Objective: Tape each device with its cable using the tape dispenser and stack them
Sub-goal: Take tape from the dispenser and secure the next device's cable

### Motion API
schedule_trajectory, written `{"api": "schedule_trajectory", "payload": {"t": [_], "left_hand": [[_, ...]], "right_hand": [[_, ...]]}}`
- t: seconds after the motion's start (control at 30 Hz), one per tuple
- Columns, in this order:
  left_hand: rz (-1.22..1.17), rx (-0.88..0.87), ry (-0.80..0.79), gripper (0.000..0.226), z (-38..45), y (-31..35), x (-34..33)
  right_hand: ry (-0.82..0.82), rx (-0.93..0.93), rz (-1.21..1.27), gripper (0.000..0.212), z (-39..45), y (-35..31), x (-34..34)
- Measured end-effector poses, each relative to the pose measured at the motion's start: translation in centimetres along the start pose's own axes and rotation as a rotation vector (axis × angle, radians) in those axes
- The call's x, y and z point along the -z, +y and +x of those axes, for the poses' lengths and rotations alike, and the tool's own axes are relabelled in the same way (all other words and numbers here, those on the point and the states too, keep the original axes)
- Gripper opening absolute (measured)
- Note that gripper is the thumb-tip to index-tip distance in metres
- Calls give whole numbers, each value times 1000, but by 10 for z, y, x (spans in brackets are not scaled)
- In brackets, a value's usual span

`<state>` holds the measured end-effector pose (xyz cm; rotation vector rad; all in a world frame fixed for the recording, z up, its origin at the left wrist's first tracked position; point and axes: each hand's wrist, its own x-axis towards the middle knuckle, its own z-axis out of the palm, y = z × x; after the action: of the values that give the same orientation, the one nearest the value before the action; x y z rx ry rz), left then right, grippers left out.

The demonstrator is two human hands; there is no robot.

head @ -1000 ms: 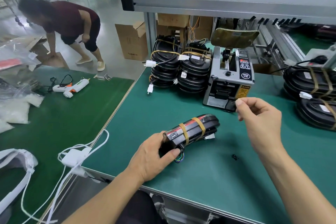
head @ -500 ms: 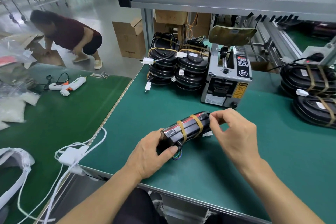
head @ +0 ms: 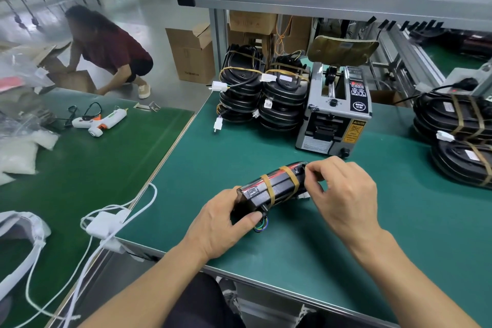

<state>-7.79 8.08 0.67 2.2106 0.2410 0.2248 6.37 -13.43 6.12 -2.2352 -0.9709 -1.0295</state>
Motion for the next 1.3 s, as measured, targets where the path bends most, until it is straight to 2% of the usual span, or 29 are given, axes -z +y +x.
{"api": "schedule_trajectory", "payload": {"t": [0.27,0.37,0.5,1.0,1.17,1.3], "left_hand": [[-10,-1,-3,56,0,-2,-1],[-18,3,2,56,1,-4,-2],[-18,-12,13,46,1,-6,-3],[10,-52,24,42,3,-11,-6],[5,-48,26,42,2,-10,-5],[8,-49,23,43,2,-9,-4]], "right_hand": [[9,90,-29,18,1,1,-2],[11,70,-27,17,1,1,-3],[8,72,-16,17,2,0,-3],[-111,133,49,13,7,5,1],[-83,21,106,13,5,5,5],[-123,-84,188,8,9,4,9]]}}
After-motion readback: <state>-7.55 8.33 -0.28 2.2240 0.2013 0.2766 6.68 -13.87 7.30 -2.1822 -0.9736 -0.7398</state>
